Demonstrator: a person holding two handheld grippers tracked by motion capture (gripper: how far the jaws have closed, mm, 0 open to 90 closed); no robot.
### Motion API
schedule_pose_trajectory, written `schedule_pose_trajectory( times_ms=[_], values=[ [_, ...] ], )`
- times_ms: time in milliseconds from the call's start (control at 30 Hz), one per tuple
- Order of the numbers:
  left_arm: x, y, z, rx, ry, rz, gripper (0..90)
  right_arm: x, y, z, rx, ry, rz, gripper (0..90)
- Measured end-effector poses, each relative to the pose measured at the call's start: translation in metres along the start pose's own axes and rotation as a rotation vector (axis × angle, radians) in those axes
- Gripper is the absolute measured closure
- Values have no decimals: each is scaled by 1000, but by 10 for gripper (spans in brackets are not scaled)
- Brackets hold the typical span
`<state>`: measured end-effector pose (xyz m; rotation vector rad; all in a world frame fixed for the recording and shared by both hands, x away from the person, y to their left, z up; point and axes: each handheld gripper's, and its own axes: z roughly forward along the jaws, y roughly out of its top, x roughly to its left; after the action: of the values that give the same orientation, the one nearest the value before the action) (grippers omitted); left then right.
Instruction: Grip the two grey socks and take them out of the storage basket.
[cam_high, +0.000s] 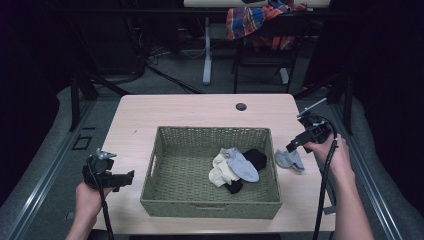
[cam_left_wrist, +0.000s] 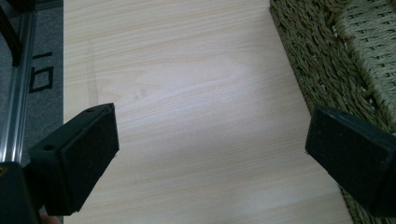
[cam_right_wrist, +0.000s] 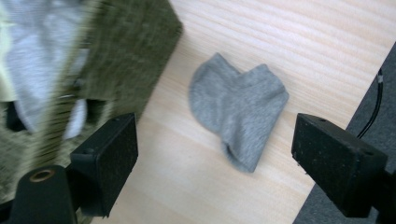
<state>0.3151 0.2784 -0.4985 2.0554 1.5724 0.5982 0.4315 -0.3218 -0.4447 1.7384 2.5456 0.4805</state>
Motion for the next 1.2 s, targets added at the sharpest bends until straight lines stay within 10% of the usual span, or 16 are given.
schedule_pose_trajectory(
  times_ms=[500, 1200],
  values=[
    [1, 0, 1, 5, 2, 2, 29, 86, 19, -43, -73, 7, -237, 48],
    [2, 0, 1, 5, -3, 4, 28, 156, 45, 28, 27, 74, -422, 0]
  ],
)
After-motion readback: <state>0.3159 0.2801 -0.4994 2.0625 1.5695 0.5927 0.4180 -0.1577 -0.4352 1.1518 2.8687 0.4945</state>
